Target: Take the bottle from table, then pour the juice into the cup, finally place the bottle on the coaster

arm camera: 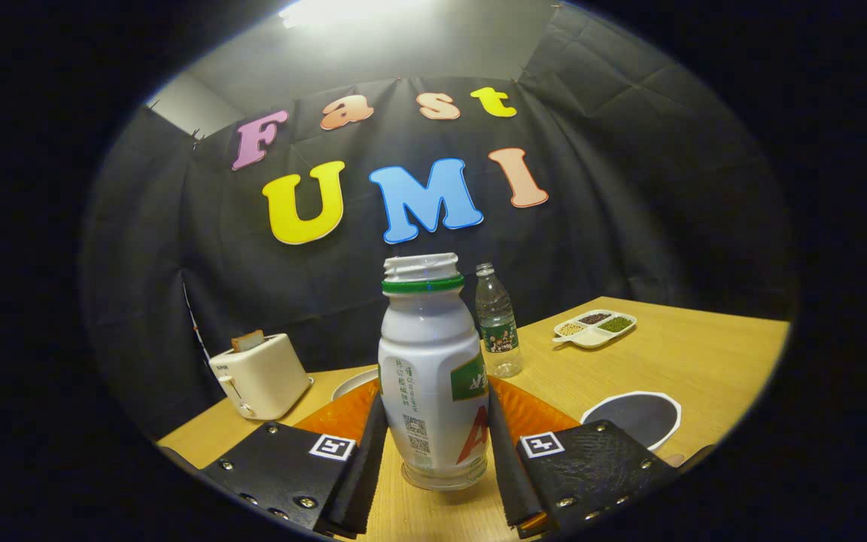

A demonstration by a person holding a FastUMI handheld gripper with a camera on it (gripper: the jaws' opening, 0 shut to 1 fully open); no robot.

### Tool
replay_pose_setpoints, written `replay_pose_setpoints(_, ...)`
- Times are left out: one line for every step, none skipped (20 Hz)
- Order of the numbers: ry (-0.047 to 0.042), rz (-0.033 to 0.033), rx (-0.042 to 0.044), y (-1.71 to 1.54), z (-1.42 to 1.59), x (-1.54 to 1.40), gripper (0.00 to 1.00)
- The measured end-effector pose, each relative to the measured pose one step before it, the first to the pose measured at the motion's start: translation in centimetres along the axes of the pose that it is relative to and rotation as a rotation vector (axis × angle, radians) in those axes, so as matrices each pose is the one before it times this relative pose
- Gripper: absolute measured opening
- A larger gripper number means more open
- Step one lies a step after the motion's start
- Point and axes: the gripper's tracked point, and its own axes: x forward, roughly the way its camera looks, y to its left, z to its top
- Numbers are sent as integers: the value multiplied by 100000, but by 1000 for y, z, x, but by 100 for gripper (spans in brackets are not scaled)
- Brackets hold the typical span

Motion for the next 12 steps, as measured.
replay_pose_setpoints(620, -418, -3847, 265, -173, 342, 65)
replay_pose_setpoints(595, -888, -3618, 214, -159, 510, 65)
replay_pose_setpoints(724, -724, -3444, 266, -153, 428, 65)
replay_pose_setpoints(480, -303, -2333, 340, -226, 525, 65)
replay_pose_setpoints(679, 477, -1106, 414, -272, 532, 65)
replay_pose_setpoints(801, 1201, -217, 530, -439, 245, 65)
replay_pose_setpoints(1215, 635, -10, 298, -420, 200, 65)
replay_pose_setpoints(1314, 218, -282, 97, -630, 418, 65)
replay_pose_setpoints(1423, -134, -501, 38, -530, 274, 65)
replay_pose_setpoints(1133, -42, -576, -4, -539, 379, 65)
replay_pose_setpoints(801, 456, -455, 122, -280, 175, 65)
replay_pose_setpoints(580, 529, -147, 85, -254, 191, 65)
